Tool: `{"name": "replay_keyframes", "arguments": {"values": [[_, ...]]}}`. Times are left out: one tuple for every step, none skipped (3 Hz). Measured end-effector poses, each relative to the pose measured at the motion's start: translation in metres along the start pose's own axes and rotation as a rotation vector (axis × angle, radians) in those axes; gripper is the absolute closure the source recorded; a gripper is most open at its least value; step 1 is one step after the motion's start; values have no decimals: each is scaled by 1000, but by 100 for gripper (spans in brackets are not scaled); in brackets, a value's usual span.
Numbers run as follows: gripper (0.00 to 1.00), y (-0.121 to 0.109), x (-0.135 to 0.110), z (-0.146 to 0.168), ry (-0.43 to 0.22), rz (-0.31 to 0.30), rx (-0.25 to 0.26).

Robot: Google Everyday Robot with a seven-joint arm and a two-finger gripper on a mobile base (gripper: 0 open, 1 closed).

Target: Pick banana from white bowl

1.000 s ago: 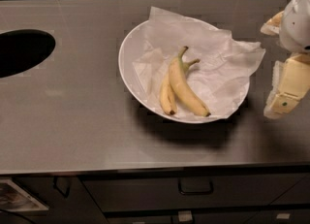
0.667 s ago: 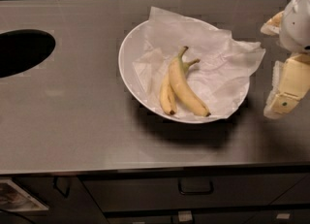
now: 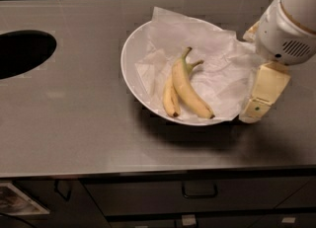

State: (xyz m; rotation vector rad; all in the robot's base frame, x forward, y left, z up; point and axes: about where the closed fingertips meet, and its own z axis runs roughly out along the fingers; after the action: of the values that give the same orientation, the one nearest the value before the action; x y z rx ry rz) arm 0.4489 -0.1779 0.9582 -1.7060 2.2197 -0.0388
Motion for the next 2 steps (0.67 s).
{"name": "replay_keyframes", "arguments": {"values": [[0,5,-32,30,-72,-7,-63],[0,5,-32,30,-72,-7,-63]]}}
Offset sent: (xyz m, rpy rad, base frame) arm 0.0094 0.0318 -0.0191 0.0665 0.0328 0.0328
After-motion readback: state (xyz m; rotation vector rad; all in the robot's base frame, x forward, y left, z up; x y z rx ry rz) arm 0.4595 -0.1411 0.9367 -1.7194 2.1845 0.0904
